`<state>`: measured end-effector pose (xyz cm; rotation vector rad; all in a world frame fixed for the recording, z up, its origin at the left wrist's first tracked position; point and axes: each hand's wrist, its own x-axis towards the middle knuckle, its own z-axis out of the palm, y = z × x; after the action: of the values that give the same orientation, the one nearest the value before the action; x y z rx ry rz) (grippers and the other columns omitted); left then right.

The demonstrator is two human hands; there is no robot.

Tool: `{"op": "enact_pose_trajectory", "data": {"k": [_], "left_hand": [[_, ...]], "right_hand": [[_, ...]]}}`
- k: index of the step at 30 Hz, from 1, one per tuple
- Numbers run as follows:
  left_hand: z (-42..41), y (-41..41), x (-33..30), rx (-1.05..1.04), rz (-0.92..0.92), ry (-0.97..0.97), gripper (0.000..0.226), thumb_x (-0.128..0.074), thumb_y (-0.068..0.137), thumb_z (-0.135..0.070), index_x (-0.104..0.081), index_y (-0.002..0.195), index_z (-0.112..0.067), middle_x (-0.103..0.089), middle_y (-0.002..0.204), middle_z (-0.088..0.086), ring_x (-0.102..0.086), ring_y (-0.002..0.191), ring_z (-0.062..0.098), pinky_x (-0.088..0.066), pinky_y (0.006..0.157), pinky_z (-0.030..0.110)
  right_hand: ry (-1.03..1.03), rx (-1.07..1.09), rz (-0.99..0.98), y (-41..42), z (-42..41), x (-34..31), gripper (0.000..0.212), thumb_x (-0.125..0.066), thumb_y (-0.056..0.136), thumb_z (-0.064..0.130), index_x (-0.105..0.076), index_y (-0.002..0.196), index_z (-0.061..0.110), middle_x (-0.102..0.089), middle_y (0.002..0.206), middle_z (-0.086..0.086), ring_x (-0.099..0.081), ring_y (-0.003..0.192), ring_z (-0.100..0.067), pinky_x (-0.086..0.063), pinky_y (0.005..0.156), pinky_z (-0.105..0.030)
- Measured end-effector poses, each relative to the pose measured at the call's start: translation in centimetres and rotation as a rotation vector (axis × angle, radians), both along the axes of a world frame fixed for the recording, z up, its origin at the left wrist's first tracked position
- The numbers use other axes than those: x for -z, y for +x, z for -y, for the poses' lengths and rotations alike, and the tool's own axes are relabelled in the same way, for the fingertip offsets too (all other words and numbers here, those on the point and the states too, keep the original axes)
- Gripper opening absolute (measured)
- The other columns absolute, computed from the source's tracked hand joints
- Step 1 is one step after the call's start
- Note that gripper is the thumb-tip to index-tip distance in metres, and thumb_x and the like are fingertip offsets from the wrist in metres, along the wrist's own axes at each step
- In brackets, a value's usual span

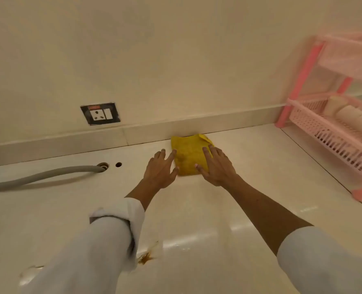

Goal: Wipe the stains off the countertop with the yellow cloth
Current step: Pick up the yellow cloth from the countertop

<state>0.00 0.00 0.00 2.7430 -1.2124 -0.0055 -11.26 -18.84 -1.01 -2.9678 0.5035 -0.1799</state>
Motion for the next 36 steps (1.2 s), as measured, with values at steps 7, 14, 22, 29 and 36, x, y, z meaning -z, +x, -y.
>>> {"op": "enact_pose_trajectory", "data": {"k": [7,14,22,29,36], "left_hand": [[4.6,1.8,1.4,-0.059,-0.114,0.082,0.073,-0.039,0.095,-0.05,-0.001,0.153,-0.028,-0.019,0.157,0.023,-0.024,0.142,0.04,-0.04,0.104,0.051],[6.9,3.6,2.8,-0.154,-0.252,0.101,0.059,-0.052,0.091,-0.036,-0.031,0.144,-0.02,-0.053,0.127,0.018,-0.049,0.118,0.034,-0.049,0.089,0.045],[9.6,4.9,2.5,-0.37,-0.513,-0.101,0.043,-0.062,0.081,-0.011,-0.056,0.124,-0.011,-0.056,0.126,0.016,-0.057,0.112,0.032,-0.049,0.087,0.033],[9.5,4.3,1.8,-0.44,-0.582,-0.217,0.047,-0.065,0.08,-0.011,-0.049,0.123,-0.004,-0.054,0.127,0.017,-0.053,0.118,0.034,-0.047,0.09,0.035],[5.2,0.4,-2.3,-0.358,-0.539,-0.33,0.076,-0.05,0.051,-0.03,-0.057,0.122,-0.004,-0.059,0.127,0.02,-0.056,0.118,0.032,-0.044,0.09,0.028]], "right_hand": [[-0.077,0.016,-0.075,3.3,4.9,1.5,0.065,-0.046,0.092,0.058,-0.041,0.138,0.014,-0.031,0.153,-0.017,-0.036,0.132,-0.038,-0.048,0.093,-0.05],[0.094,0.064,-0.129,5.9,6.7,2.7,0.079,-0.073,0.075,0.052,-0.039,0.138,0.019,-0.032,0.145,-0.015,-0.043,0.121,-0.039,-0.05,0.086,-0.05],[0.298,0.11,-0.233,8.9,7.3,2.3,0.086,-0.081,0.067,0.036,-0.039,0.142,0.021,-0.05,0.126,-0.02,-0.053,0.114,-0.04,-0.049,0.09,-0.045],[0.352,0.175,-0.206,8.9,6.1,2.2,0.043,-0.069,0.08,0.022,-0.06,0.121,0.019,-0.056,0.121,-0.015,-0.056,0.111,-0.036,-0.05,0.093,-0.049],[0.376,0.166,-0.052,5.9,2.5,0.1,0.045,-0.069,0.082,0.042,-0.064,0.118,0.015,-0.061,0.122,-0.023,-0.059,0.112,-0.041,-0.05,0.094,-0.041]]}}
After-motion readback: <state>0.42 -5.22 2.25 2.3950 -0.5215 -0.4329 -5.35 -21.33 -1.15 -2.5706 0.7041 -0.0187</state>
